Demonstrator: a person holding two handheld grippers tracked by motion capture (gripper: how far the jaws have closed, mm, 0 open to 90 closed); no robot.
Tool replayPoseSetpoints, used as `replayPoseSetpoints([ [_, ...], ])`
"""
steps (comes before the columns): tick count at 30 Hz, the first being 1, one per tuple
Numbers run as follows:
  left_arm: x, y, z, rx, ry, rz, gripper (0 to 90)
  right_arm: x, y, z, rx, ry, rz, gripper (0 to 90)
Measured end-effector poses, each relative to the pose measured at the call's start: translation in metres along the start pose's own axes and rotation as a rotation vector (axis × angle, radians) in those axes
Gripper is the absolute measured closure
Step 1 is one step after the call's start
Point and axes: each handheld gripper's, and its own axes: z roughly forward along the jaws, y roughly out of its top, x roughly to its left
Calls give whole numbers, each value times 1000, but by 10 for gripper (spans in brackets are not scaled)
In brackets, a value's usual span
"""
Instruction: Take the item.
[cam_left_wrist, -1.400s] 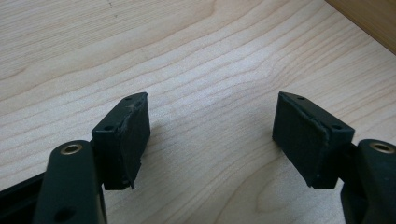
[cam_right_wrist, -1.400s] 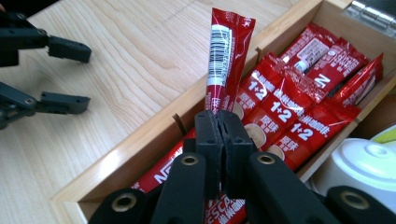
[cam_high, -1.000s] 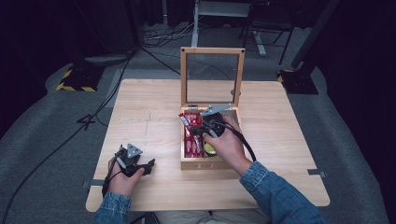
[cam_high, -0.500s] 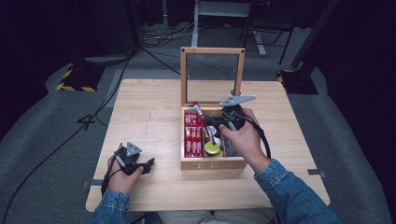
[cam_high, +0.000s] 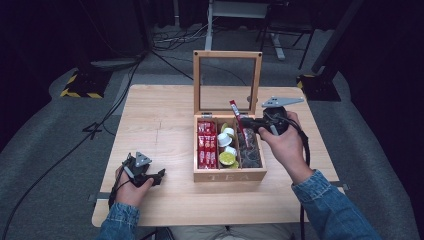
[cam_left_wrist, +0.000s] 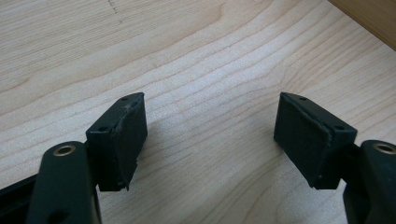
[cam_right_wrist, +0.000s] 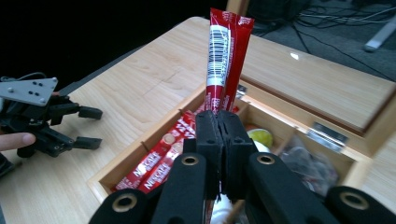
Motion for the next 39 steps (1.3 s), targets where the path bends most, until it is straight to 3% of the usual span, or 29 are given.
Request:
replayPoseSetpoints([
  [4,0,0,0,0,0,0,260,-17,-8,-16,-6,-38,29,881],
  [11,0,0,0,0,0,0,260,-38,-21,-30,0,-93,58,881],
  [14,0,0,0,0,0,0,260,-53,-32,-39,14,-131,85,880],
  [16,0,0,0,-1,1,-1,260,-56,-34,-40,15,-138,92,880],
  [18,0,0,0,-2,1,-1,260,-70,-44,-43,39,-178,104,880],
  [29,0,0,0,-2,-1,-2,258,-99,-77,-41,103,-244,174,880],
  [39,0,0,0,-2,-1,-1,258,-118,-106,-31,209,-276,220,880],
])
